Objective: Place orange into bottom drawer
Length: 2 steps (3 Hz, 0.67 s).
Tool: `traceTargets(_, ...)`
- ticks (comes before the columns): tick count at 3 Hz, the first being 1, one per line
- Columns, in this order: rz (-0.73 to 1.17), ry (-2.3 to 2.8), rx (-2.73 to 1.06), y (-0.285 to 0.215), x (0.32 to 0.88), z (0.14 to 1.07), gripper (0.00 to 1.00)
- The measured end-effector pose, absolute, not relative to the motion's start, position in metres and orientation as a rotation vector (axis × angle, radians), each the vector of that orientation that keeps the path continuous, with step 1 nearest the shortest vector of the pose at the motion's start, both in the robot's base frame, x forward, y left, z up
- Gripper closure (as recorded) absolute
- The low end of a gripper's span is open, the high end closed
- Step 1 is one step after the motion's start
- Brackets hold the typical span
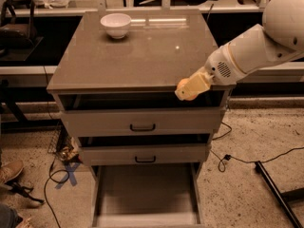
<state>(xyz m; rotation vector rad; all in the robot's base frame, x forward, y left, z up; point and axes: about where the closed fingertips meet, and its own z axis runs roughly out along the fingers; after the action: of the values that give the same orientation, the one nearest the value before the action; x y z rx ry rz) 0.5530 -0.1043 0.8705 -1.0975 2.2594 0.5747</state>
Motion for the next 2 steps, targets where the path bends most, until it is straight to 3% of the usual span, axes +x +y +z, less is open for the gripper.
traceTargets(2,0.672,2.299,-1.058,-0.097,0.547,0.804,1.00)
